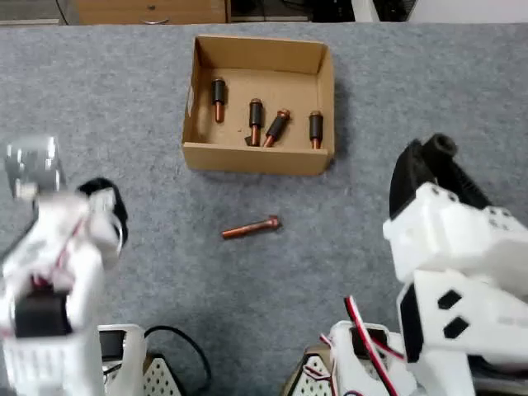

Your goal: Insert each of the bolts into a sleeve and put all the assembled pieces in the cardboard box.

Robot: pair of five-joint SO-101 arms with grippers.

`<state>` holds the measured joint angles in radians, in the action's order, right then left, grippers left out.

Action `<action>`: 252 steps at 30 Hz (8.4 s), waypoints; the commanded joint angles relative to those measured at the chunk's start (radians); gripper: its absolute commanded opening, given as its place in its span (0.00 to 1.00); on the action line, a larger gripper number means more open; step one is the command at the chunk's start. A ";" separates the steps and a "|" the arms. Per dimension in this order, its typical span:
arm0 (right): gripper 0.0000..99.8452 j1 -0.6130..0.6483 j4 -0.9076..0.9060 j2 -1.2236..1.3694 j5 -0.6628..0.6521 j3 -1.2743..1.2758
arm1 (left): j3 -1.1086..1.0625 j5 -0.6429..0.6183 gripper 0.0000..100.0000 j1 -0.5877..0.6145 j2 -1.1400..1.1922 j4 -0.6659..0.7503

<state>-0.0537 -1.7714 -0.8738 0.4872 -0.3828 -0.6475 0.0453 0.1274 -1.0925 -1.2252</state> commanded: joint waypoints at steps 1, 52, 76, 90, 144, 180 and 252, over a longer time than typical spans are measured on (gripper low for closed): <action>0.00 -0.015 0.041 -0.064 -0.003 0.076 | 0.322 0.000 0.02 -0.021 0.328 -0.092; 0.00 -0.119 0.224 -0.539 -0.003 0.699 | 0.315 0.786 0.07 -0.726 1.191 0.160; 0.00 -0.119 0.239 -0.539 -0.002 0.731 | 0.437 0.783 0.07 -0.724 1.469 0.209; 0.00 -0.119 0.239 -0.541 -0.002 0.733 | 0.514 0.764 0.02 -0.721 1.527 0.106; 0.00 -0.119 0.236 -0.541 -0.002 0.734 | 0.769 0.730 0.08 -0.643 1.532 -0.060; 0.00 -0.119 0.245 -0.541 -0.002 0.759 | 0.842 0.736 0.12 -0.637 1.695 0.048; 0.00 0.584 0.621 -0.137 -0.066 1.147 | -0.021 -0.252 0.02 -0.307 -0.341 0.008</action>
<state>0.4803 -1.2068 -1.0579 0.4350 0.7480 -0.6444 -0.2033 -0.1826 -1.4193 -1.2482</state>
